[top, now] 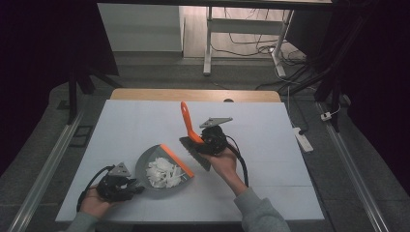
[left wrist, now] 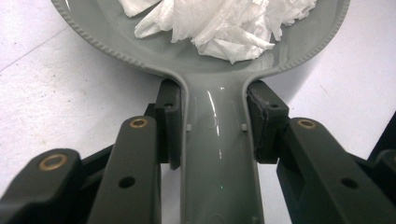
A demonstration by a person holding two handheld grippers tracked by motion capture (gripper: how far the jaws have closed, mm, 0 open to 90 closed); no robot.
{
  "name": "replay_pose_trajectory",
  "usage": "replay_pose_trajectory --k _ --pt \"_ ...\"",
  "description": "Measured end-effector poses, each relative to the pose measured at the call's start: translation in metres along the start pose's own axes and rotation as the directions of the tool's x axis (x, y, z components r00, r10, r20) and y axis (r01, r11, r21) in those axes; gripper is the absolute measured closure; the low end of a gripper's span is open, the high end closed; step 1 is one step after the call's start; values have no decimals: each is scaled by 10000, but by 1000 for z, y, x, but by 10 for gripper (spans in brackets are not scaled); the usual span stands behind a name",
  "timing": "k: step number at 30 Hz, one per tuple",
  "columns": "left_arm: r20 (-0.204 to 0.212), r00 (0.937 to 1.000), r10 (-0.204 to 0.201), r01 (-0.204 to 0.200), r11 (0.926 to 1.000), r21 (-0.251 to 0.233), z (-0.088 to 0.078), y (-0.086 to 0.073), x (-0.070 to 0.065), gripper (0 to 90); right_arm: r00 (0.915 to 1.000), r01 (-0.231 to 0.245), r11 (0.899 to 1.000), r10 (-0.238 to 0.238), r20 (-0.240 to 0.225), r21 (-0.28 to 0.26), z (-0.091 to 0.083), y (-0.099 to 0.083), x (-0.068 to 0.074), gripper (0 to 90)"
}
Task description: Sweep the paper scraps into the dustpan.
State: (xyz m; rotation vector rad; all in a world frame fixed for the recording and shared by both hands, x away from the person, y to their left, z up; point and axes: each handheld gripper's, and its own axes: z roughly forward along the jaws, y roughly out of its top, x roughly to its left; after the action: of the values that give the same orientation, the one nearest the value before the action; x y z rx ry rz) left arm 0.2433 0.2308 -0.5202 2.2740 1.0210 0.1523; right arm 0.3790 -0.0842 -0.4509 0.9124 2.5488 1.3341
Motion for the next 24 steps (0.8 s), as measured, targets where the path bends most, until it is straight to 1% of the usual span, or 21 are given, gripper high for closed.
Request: replay_pose_trajectory --k 3,4,12,15,17,21,24 --pt "-58 10000 -43 42 9999 -98 -1 0 0 613 9999 -75 10000 75 104 -9 -6 -6 -4 714" --pt "-28 10000 -65 65 9999 -133 -2 0 0 613 9999 -59 10000 59 150 5 -8 -7 -6 714" --pt "-207 9995 -236 228 9990 -380 -5 0 1 613 9991 5 10000 -3 432 -29 -30 -22 -12 714" --pt "-317 9988 -373 356 9979 -532 -6 1 1 613 9987 -113 9999 117 498 -95 -39 -28 -15 714" --pt "-374 9984 -432 410 9974 -589 -7 1 1 613 9984 -107 9999 114 550 -128 -44 -32 -17 714" --pt "-396 9976 -569 537 9956 -763 -8 2 1 613 9976 -261 9994 276 628 -249 -55 -42 -22 713" --pt "-460 9968 -659 618 9943 -865 -10 2 1 613 9971 -245 9993 264 713 -274 -63 -48 -24 714"
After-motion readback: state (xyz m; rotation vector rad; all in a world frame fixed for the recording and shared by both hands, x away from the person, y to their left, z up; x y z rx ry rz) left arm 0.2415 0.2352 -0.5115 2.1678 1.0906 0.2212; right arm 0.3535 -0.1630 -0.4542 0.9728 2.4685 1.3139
